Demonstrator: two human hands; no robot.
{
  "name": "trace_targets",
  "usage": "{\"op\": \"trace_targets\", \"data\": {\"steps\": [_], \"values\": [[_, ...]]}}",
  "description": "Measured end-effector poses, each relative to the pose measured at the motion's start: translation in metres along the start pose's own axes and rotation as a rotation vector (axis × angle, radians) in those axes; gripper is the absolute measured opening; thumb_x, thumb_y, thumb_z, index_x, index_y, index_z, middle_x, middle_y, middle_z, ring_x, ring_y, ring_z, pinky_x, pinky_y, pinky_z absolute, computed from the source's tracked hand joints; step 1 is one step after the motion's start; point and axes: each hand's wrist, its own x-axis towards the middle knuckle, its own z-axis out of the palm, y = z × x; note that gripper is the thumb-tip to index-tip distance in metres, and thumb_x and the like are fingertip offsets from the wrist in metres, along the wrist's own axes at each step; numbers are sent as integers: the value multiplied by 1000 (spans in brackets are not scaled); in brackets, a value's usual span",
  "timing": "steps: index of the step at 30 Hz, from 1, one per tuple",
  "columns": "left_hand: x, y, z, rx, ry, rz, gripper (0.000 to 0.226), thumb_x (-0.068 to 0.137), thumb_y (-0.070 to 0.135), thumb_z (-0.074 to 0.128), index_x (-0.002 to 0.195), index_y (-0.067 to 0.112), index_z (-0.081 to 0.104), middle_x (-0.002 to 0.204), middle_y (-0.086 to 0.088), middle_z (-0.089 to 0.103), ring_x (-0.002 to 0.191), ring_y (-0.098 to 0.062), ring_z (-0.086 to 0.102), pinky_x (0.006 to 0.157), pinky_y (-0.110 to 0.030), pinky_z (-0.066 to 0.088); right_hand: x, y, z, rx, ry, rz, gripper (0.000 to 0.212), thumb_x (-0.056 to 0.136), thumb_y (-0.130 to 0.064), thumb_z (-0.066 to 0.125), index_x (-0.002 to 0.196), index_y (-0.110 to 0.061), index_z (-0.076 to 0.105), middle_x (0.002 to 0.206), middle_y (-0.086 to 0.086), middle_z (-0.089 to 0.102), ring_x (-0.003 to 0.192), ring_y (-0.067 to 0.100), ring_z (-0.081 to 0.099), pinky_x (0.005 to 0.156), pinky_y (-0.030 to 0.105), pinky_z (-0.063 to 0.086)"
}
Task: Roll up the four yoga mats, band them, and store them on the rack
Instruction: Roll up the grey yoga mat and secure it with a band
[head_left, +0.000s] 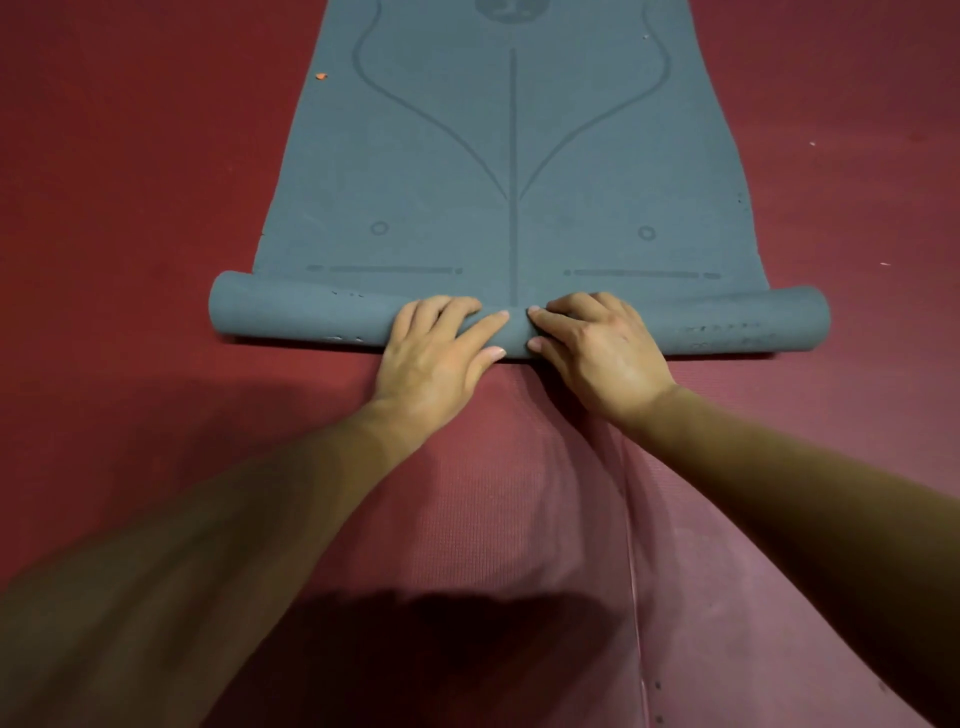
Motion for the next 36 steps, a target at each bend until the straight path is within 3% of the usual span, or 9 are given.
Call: {"op": "trace_targets", "data": {"steps": [3, 9, 14, 18, 24, 28, 32, 36], "values": [[7, 0, 5, -10, -9, -45, 35, 96, 45, 57, 124, 27, 70, 117, 2, 66, 106, -28, 56, 97, -40, 37, -1, -2, 5, -27, 79, -1, 38, 97, -29, 68, 129, -8, 69, 121, 14, 68, 109, 40, 61, 102, 52, 44], [14, 5, 8, 1, 1, -116, 33, 97, 42, 55, 123, 27, 70, 113, 2, 65, 105, -28, 56, 95, -41, 37, -3, 1, 18, 10, 148, -12, 40, 96, -35, 71, 126, -9, 70, 121, 11, 66, 111, 38, 59, 102, 47, 41], [14, 5, 9, 2, -17, -80, 39, 99, 38, 54, 132, 21, 65, 123, -10, 62, 114, -32, 56, 112, -48, 32, 7, 12, 22, 9, 187, -53, 35, 100, -34, 66, 123, -9, 73, 114, 9, 71, 103, 37, 63, 94, 47, 46], [22, 1, 11, -25, -20, -109, 36, 98, 39, 58, 126, 20, 69, 120, -8, 64, 111, -33, 56, 112, -52, 35, 15, 14, 26, -3, 216, -70, 35, 102, -35, 63, 124, -9, 73, 112, 9, 71, 99, 36, 64, 92, 47, 47], [27, -1, 20, 5, 10, -153, 35, 97, 42, 55, 123, 25, 70, 117, -5, 65, 110, -28, 57, 109, -50, 35, 12, 12, 37, -74, 296, 29, 44, 99, -47, 65, 129, -16, 70, 129, 15, 62, 122, 36, 55, 108, 51, 35], [31, -1, 26, 39, 33, -166, 34, 99, 45, 53, 124, 29, 69, 118, -1, 65, 112, -24, 55, 110, -48, 30, 13, 17, 43, -70, 284, 4, 46, 98, -51, 64, 128, -16, 70, 121, 7, 66, 114, 32, 59, 112, 47, 30], [28, 9, 26, 40, 42, -264, 41, 99, 44, 52, 135, 29, 62, 136, -12, 57, 126, -30, 45, 116, -53, 20, 24, 22, 37, -74, 245, -1, 43, 100, -51, 60, 124, -16, 71, 113, 4, 68, 104, 31, 60, 103, 46, 38], [29, 6, 21, 4, -68, -230, 41, 97, 41, 53, 135, 28, 63, 136, -12, 57, 130, -30, 42, 119, -56, 15, 38, 23, 26, -59, 164, 11, 43, 100, -51, 59, 120, -16, 71, 108, 4, 69, 98, 33, 60, 96, 47, 41]]}}
